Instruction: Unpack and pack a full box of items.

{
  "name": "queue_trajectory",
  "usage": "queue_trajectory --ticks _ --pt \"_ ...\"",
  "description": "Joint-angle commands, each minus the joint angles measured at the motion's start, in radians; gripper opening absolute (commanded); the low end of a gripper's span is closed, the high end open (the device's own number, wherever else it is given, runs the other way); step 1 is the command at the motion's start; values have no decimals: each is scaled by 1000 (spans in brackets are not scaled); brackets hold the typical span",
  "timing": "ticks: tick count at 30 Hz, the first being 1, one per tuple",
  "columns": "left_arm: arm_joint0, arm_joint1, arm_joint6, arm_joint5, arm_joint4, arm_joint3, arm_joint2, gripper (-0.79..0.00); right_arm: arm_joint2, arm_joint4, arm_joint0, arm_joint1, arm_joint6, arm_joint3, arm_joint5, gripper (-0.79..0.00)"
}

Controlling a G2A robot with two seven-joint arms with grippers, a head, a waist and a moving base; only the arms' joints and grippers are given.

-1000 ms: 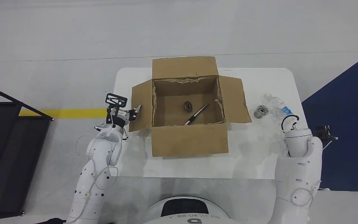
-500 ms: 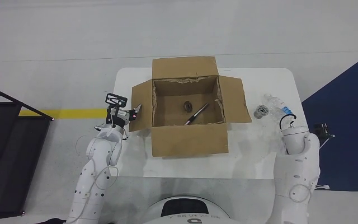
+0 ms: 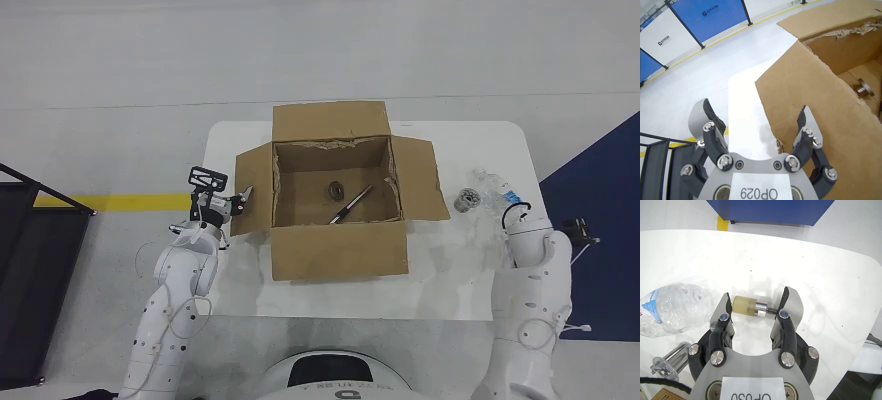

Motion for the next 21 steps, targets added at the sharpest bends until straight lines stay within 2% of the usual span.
queue_trajectory --ticks 1,3,4,5,16,19,21 --pt "0 0 0 0 0 0 0 0 -1 -4 3 2 4 9 -2 -459" --pt "0 0 0 0 0 0 0 0 -4 -8 6 3 7 12 -3 -582" --pt "0 0 0 0 0 0 0 0 -5 -8 4 4 9 8 -2 -748" --pt "0 0 0 0 0 0 0 0 -7 -5 0 3 10 -3 -3 -785" --pt "0 0 0 0 0 0 0 0 -2 133 -137 -15 -54 -233 -14 -785" --pt "0 0 0 0 0 0 0 0 2 217 -190 -26 -93 -327 -33 -785" --pt "0 0 0 0 0 0 0 0 9 341 -244 -41 -142 -432 -88 -785"
